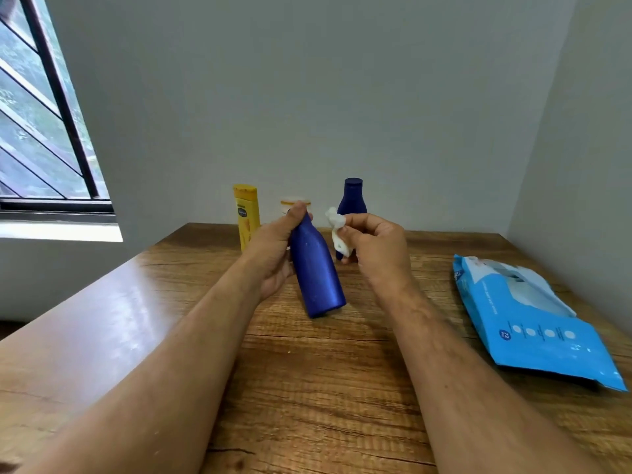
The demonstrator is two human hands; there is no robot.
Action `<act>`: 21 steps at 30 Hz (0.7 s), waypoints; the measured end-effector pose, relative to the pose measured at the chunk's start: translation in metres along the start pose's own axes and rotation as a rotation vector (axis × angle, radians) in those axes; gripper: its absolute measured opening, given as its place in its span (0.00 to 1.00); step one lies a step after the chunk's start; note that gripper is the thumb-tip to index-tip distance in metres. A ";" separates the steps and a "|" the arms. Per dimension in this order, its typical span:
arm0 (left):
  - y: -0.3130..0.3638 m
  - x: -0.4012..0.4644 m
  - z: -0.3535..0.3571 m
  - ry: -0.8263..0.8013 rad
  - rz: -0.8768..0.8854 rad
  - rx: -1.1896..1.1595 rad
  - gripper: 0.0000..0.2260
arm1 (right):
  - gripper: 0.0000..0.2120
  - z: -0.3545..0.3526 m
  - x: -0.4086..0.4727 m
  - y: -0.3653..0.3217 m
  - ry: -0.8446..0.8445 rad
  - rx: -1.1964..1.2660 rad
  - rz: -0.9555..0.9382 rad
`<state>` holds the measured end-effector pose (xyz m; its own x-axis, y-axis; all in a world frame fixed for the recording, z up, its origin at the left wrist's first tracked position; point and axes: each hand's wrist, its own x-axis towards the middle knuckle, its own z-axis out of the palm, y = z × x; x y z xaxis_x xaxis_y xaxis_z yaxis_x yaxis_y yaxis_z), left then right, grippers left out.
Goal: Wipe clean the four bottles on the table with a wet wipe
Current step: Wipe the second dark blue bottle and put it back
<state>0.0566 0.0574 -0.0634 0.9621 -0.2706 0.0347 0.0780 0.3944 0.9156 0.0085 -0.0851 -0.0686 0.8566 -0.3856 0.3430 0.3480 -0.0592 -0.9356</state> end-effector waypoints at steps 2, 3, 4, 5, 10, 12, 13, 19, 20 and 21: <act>0.000 -0.001 -0.003 -0.020 0.008 -0.024 0.24 | 0.05 0.001 0.000 0.000 -0.004 -0.014 -0.005; 0.001 -0.001 -0.003 -0.027 0.015 -0.029 0.24 | 0.05 0.002 0.000 0.000 -0.012 -0.026 -0.014; 0.001 -0.002 -0.003 -0.032 0.022 -0.031 0.24 | 0.05 0.002 -0.001 -0.001 -0.020 -0.042 -0.027; 0.001 -0.002 -0.003 -0.036 0.028 -0.034 0.23 | 0.06 0.003 -0.001 -0.002 -0.027 -0.059 -0.042; 0.000 -0.005 -0.004 -0.054 0.045 -0.079 0.19 | 0.07 0.005 -0.005 -0.001 -0.023 -0.116 -0.096; -0.001 -0.006 -0.004 -0.054 0.044 -0.087 0.16 | 0.07 0.005 -0.006 -0.001 -0.016 -0.110 -0.107; -0.001 -0.006 -0.004 -0.055 0.037 -0.094 0.14 | 0.07 0.005 -0.007 -0.002 -0.020 -0.109 -0.113; 0.002 -0.006 -0.006 -0.032 0.064 -0.120 0.11 | 0.09 0.008 -0.009 -0.006 -0.065 -0.173 -0.144; 0.003 -0.005 -0.007 -0.022 0.082 -0.106 0.11 | 0.09 0.008 -0.008 -0.006 -0.060 -0.187 -0.150; 0.003 -0.004 -0.008 -0.012 0.094 -0.090 0.11 | 0.09 0.007 -0.008 -0.006 -0.052 -0.201 -0.159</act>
<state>0.0548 0.0665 -0.0637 0.9632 -0.2387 0.1236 0.0113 0.4952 0.8687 0.0018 -0.0747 -0.0648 0.8175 -0.3095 0.4857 0.4012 -0.2992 -0.8658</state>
